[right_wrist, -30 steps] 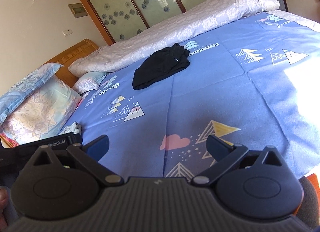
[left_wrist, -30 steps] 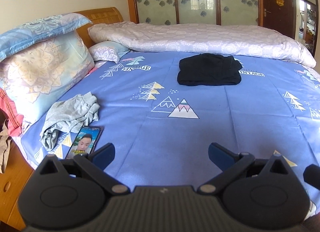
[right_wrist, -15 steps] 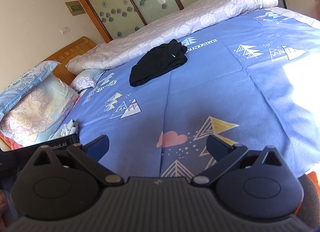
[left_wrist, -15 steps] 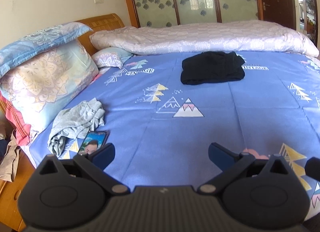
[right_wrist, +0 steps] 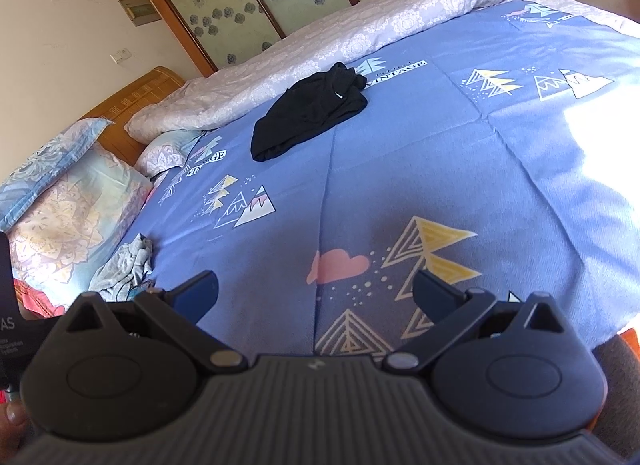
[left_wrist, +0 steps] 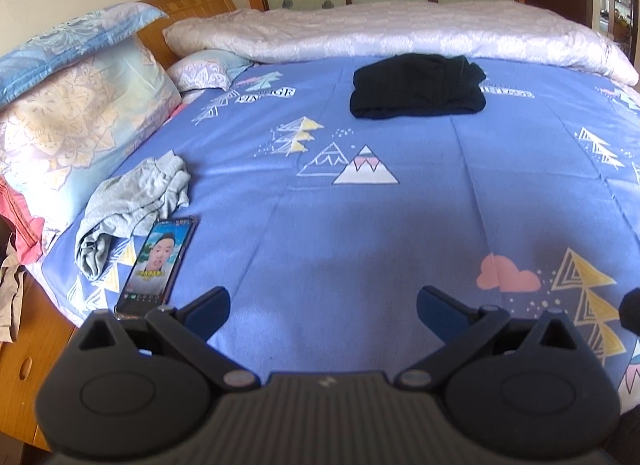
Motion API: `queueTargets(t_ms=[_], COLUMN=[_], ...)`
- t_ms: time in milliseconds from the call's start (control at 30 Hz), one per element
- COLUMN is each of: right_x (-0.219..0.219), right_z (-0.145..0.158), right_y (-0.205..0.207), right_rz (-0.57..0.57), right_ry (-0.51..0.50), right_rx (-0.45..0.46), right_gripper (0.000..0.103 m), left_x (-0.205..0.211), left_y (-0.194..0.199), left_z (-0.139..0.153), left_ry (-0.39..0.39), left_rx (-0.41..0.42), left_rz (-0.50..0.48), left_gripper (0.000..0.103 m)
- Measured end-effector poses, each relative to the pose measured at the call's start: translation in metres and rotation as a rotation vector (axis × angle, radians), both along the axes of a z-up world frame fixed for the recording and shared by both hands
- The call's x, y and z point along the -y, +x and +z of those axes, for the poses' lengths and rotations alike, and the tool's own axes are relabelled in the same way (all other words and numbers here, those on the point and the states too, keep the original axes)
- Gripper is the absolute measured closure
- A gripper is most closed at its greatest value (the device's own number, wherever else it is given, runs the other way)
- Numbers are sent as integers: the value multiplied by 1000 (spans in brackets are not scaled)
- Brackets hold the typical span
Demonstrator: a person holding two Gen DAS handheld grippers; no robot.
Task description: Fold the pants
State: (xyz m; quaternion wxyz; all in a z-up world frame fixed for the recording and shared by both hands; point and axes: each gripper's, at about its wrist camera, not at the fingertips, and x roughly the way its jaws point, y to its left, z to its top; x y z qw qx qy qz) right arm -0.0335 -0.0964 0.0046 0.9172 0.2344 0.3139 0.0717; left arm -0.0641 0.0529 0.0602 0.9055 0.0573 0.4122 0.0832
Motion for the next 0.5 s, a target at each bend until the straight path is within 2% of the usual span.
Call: queueTargets(t_ms=[333,500], right_x=[4,5], right_z=[-6,-7], right_y=[3,3], right_rz=[-7,-8], right_ry=[22,25], right_rx=[-40,-48], right_gripper=[0,0], left_x=[3,5], left_y=[3,3], left_z=[-17,-19], left_ry=[-7,-19], left_rx=[-83,-100], left_rz=[-33,-51], left_gripper=[0,0])
